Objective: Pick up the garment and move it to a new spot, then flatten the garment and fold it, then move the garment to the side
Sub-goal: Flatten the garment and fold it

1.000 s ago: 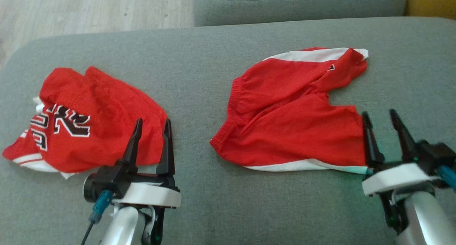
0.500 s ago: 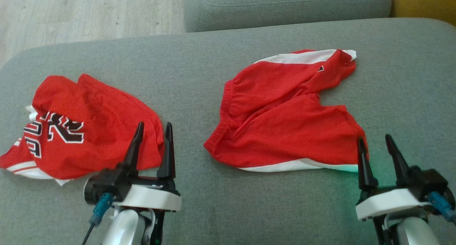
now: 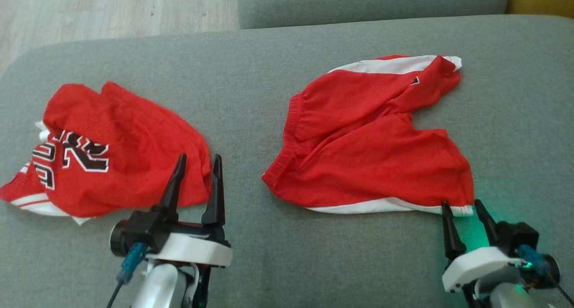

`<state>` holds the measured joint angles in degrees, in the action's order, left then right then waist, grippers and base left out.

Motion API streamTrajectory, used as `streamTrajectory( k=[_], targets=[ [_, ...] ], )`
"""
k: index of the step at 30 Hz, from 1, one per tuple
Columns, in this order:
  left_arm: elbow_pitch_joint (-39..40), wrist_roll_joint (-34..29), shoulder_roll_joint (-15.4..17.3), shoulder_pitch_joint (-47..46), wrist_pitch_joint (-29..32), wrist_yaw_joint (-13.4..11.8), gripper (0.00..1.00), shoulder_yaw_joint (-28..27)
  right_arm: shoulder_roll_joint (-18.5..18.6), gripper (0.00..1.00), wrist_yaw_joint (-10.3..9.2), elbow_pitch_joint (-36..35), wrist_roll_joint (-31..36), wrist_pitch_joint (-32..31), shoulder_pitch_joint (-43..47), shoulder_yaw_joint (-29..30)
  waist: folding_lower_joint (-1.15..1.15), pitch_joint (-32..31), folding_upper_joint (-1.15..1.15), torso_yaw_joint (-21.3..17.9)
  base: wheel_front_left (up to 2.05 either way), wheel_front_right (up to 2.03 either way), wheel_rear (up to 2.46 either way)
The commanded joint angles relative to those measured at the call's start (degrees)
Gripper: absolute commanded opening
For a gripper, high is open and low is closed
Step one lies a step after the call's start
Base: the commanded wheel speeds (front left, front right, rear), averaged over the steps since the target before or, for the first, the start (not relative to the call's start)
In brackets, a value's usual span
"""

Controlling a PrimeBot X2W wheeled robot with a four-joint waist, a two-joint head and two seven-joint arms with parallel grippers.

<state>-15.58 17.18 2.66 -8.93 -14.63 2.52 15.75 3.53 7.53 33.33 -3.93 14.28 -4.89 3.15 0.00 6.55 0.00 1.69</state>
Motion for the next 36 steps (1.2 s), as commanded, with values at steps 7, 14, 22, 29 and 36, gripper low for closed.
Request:
streamTrajectory(
  k=[7, 14, 22, 29, 36],
  targets=[
    [1.67, 0.27, 0.21, -2.57, -0.37, 0.01, 1.0, -1.28, 0.16, 1.0, -0.04, 3.41, 0.62, -0.26, -4.57, -1.84, 0.0, 1.21, 0.0, 0.79, 0.0, 0.0, 0.0],
    [1.57, 0.16, 0.21, -2.59, -0.37, -0.05, 1.0, -1.68, 0.38, 0.0, -0.04, 5.43, 0.22, -0.05, -5.86, -1.7, 0.0, 1.34, 0.0, 0.67, 0.0, 0.0, 0.0],
    [0.64, -1.12, 0.21, -2.86, -0.37, 0.74, 1.0, -1.27, 2.15, 0.0, -0.04, 0.66, -1.5, 0.61, -6.51, 3.63, 0.0, 1.2, 0.0, -0.49, 0.0, 0.0, 0.0],
    [-4.26, -6.59, 1.2, -4.95, -0.37, 3.79, 1.0, 4.56, 2.92, 0.0, -0.04, 1.29, -2.57, -0.86, -7.22, 6.32, 0.0, 2.11, 0.0, -0.89, 0.0, 0.0, 0.0],
    [-11.49, -9.65, 3.32, -8.75, -0.37, 4.87, 1.0, 14.15, 2.8, 0.0, -0.04, 1.21, -2.98, -1.29, -8.32, 5.57, 0.0, 3.21, 0.0, -1.65, 0.0, 0.0, 0.0]
  ],
)
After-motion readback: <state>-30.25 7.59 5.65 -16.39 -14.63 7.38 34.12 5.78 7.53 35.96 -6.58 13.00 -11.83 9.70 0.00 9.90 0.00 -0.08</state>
